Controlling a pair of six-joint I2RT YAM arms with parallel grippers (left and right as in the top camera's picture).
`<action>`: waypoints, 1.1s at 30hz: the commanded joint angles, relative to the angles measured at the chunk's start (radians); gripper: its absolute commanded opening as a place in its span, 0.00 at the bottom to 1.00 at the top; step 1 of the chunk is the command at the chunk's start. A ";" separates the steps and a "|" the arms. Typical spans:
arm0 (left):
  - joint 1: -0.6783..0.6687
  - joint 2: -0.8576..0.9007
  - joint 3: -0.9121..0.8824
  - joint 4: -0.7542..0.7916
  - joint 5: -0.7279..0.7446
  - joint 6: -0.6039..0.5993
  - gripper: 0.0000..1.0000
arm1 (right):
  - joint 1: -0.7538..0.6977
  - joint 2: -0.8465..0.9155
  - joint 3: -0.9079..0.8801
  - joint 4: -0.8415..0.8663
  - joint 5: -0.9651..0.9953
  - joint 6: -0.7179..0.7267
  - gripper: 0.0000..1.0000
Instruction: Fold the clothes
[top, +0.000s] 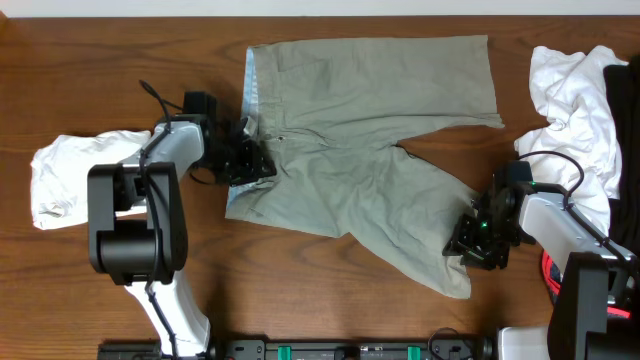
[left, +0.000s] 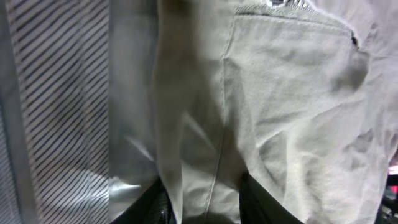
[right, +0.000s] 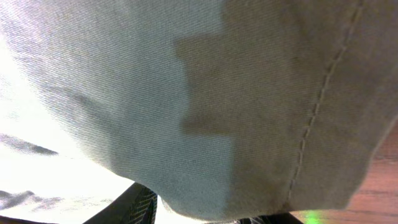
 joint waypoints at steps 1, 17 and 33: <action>-0.005 0.084 -0.027 0.011 -0.090 -0.019 0.37 | 0.005 0.039 -0.040 0.001 0.011 -0.019 0.39; 0.080 0.017 -0.002 -0.021 -0.097 -0.019 0.06 | 0.005 0.039 -0.040 0.000 0.011 -0.019 0.39; 0.108 -0.165 -0.008 -0.026 -0.274 -0.061 0.06 | 0.005 0.039 -0.040 -0.002 0.011 -0.019 0.39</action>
